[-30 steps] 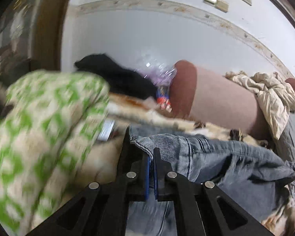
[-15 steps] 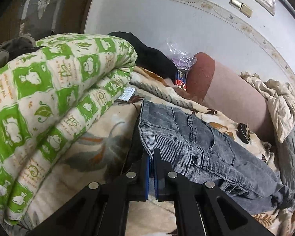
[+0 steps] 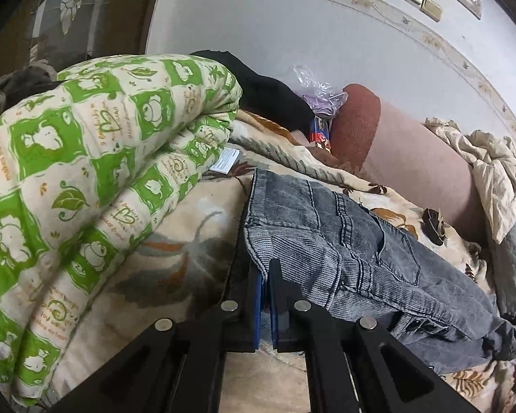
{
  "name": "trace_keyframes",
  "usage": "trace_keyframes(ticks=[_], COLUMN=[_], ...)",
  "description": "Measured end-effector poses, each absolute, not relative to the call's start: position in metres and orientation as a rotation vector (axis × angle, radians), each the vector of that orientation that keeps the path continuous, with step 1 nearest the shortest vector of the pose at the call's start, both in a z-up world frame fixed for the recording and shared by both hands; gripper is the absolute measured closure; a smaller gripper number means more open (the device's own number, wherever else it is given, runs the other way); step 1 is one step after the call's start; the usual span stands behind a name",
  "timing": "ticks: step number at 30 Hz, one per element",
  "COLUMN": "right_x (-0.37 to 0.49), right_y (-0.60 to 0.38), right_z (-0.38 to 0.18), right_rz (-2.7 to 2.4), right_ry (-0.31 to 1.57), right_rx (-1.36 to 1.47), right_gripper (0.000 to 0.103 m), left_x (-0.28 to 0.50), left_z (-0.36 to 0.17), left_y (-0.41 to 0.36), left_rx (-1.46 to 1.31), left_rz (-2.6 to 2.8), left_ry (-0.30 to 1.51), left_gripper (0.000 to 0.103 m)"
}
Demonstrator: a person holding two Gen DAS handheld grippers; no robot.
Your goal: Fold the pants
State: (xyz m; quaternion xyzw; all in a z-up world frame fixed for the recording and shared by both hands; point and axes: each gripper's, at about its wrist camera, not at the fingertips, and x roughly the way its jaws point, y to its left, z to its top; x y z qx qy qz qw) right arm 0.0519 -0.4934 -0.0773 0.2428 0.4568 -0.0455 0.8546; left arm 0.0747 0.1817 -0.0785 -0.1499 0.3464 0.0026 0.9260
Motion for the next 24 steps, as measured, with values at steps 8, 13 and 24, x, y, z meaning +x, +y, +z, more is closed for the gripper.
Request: trace_keyframes(ticks=[8,13,24], right_x=[0.061,0.053,0.065], right_y=[-0.481,-0.481,-0.484], right_z=[-0.082,-0.064,-0.026], right_rz=[-0.059,-0.061,-0.129], right_ry=[1.026,0.983,0.774], right_rx=[0.446,0.450,0.428], right_gripper=[0.075,0.090,0.098], left_x=[0.071,0.067,0.069], left_z=[-0.079,-0.078,-0.084], left_y=[0.184,0.183,0.190], left_rx=[-0.300,-0.298,-0.289], left_rz=[0.003,0.002,0.006], left_ry=[0.720,0.721,0.743], left_gripper=[0.097,0.096,0.095])
